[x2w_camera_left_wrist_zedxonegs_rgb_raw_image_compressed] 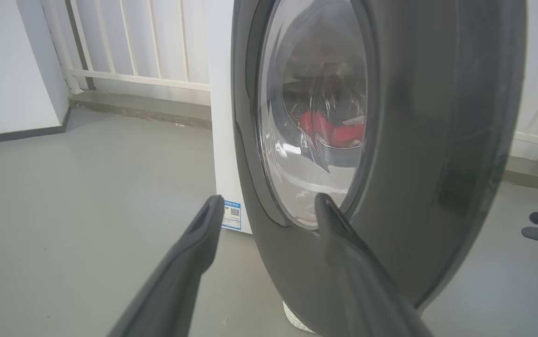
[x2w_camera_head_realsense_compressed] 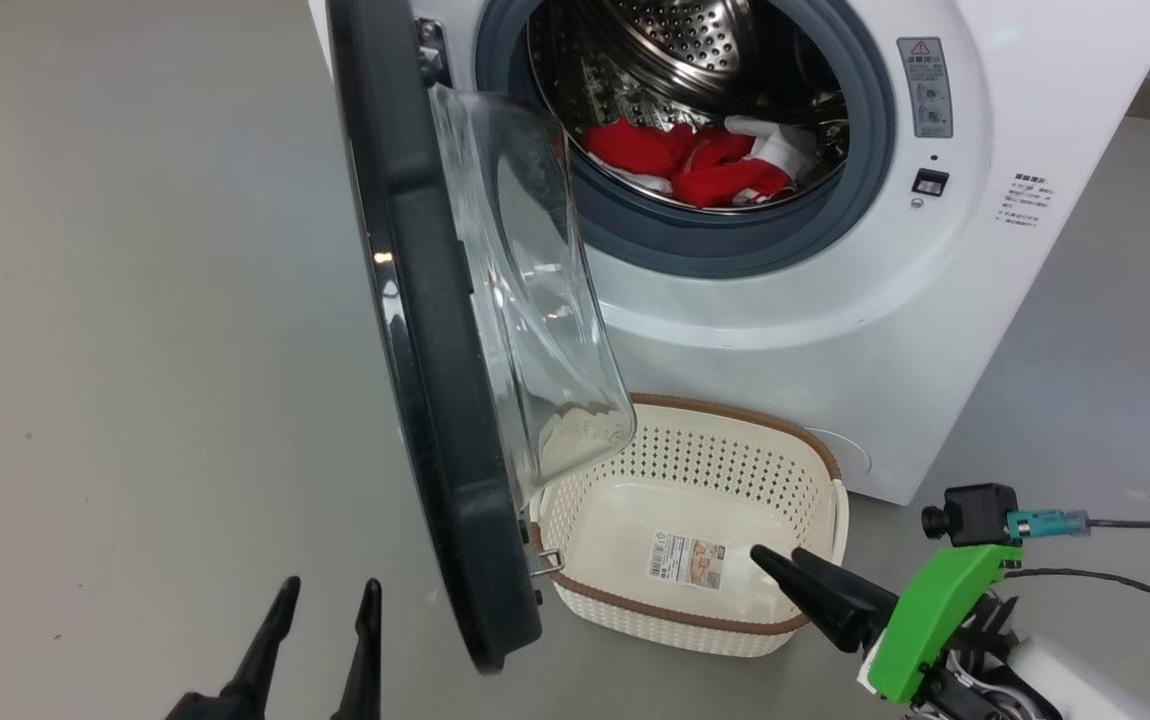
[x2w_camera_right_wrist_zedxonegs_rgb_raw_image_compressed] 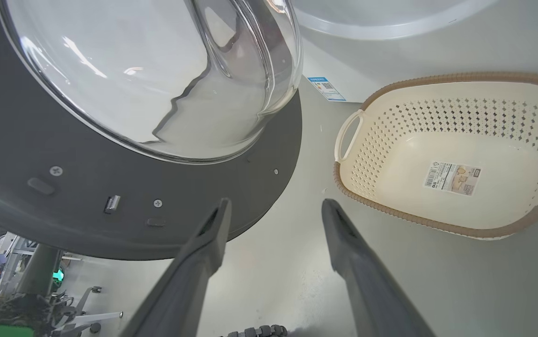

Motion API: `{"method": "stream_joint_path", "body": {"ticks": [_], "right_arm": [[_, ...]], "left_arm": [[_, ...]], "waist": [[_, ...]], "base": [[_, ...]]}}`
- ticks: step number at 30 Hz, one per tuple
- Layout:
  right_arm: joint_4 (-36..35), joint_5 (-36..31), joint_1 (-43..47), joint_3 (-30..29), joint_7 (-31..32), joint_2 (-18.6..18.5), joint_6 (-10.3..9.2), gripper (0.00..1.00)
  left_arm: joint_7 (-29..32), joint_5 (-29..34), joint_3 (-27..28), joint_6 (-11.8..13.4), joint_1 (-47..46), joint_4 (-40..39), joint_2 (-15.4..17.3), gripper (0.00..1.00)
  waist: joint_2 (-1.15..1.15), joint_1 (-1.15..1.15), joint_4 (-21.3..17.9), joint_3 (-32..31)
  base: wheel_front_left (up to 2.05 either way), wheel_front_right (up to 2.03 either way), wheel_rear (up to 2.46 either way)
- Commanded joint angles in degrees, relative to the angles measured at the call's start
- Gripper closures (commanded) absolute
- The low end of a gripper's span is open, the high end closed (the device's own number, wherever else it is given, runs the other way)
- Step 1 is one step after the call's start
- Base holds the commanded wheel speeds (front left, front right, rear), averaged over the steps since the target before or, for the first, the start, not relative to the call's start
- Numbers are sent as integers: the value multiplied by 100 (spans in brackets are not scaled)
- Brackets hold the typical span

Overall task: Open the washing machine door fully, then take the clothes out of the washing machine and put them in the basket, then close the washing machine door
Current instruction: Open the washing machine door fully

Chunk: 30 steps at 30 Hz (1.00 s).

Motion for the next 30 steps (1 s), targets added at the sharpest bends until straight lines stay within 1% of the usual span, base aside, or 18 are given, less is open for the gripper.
{"method": "stream_joint_path", "body": {"ticks": [1,5,11,13,16,22,27,30], "right_arm": [[-69,-103,14,118,-183,-111,30,0],[118,-385,-34,419,-702,-271,30,0],[473,-796,-138,747,-1805,-401,30,0],[574,-962,-182,797,-2031,-412,30,0],[698,-1321,-241,737,-2147,-411,30,0],[515,-2420,50,-397,-2157,-121,30,0],[255,-3384,407,-1100,-2158,116,30,0],[74,-3920,580,-1422,-2159,249,30,0]], "left_arm": [[-69,48,214,-35,-82,-103,54,0],[-69,49,242,-38,-72,-88,54,0],[-69,48,274,-41,-50,-68,54,0],[-69,48,285,-41,-48,-67,54,0],[-69,52,304,-42,-52,-65,54,0],[-69,51,325,-49,-73,-61,54,0],[-69,44,324,-54,-88,-37,54,0],[-69,38,322,-55,-102,-28,54,0]], "waist": [[0,0,-20,-5],[0,0,-63,-7],[0,0,-116,-15],[0,0,-137,-8],[0,0,-167,8],[0,0,-196,36],[0,0,-187,44],[0,0,-177,54]], "base": [[0,0,0],[0,0,0],[0,0,0],[0,0,0],[0,0,0],[0,0,0],[0,0,0],[0,0,0]]}}
